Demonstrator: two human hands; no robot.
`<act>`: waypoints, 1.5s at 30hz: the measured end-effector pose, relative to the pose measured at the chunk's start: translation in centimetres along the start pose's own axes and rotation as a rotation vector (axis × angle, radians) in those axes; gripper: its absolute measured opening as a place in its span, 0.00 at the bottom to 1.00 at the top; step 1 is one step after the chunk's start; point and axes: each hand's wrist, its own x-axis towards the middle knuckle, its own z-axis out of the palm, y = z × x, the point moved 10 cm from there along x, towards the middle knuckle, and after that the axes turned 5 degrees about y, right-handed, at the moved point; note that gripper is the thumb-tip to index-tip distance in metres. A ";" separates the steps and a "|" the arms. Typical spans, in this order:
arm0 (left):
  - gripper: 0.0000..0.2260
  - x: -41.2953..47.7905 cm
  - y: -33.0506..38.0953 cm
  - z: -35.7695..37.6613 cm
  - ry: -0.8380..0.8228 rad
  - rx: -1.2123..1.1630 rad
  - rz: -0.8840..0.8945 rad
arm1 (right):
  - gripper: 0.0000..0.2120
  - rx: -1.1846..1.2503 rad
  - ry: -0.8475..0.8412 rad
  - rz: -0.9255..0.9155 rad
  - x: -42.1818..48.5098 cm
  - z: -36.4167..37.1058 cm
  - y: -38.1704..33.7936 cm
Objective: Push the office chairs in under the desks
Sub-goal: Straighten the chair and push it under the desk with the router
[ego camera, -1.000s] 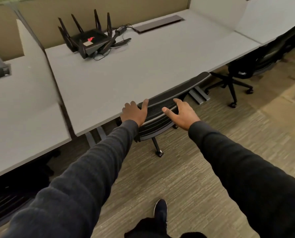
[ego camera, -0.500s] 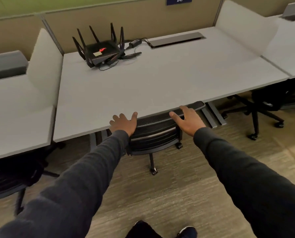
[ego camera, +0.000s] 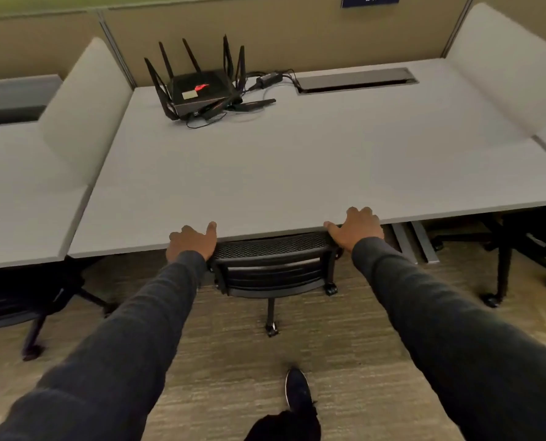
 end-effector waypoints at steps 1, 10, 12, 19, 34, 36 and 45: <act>0.38 0.6 0.1 0.1 -0.011 0.006 -0.022 | 0.34 0.044 -0.037 0.055 0.9 0.5 0.6; 0.36 1.2 0.5 0.2 0.008 0.041 -0.129 | 0.29 0.194 -0.224 0.217 5.2 4.1 3.8; 0.37 0.9 1.0 0.0 0.019 0.037 -0.135 | 0.29 0.217 -0.216 0.218 5.5 4.1 4.3; 0.37 -1.4 2.7 0.8 0.020 0.105 -0.113 | 0.24 0.291 -0.206 0.220 6.2 4.0 7.3; 0.38 -11.5 7.5 4.1 0.073 0.126 -0.195 | 0.27 0.305 -0.237 0.156 6.8 1.4 18.0; 0.38 -12.2 9.0 4.6 0.081 0.108 -0.179 | 0.27 0.319 -0.239 0.161 7.1 0.7 19.4; 0.41 -11.8 12.7 5.0 0.093 0.036 -0.169 | 0.24 0.239 -0.274 0.156 9.4 -0.4 21.3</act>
